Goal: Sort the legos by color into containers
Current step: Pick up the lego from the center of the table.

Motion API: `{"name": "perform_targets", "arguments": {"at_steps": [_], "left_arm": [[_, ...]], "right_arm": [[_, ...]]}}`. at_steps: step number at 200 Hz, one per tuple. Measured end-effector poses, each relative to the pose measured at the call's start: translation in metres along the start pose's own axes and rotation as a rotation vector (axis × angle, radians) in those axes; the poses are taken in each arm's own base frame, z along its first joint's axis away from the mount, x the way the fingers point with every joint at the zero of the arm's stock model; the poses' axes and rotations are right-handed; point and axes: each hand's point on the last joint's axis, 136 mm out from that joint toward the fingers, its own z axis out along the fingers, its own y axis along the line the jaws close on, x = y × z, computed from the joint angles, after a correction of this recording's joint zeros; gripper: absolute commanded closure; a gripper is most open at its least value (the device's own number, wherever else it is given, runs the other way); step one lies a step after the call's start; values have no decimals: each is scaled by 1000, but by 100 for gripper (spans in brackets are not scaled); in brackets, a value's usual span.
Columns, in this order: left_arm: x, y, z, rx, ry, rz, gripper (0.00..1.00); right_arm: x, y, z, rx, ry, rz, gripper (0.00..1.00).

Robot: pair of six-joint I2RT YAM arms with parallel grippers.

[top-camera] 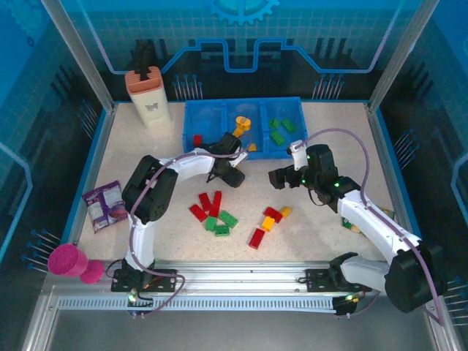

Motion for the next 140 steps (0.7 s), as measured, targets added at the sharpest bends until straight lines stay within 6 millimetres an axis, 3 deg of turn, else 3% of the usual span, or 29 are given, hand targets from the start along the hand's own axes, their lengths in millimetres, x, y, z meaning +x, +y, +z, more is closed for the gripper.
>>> {"name": "perform_targets", "arguments": {"at_steps": [43, 140], "left_arm": [[-3, -6, 1, 6, 2, 12, 29], [-1, -18, 6, 17, 22, -20, 67]], "right_arm": [[0, -2, 0, 11, 0, 0, 0], [2, -5, 3, 27, 10, 2, 0]]}}
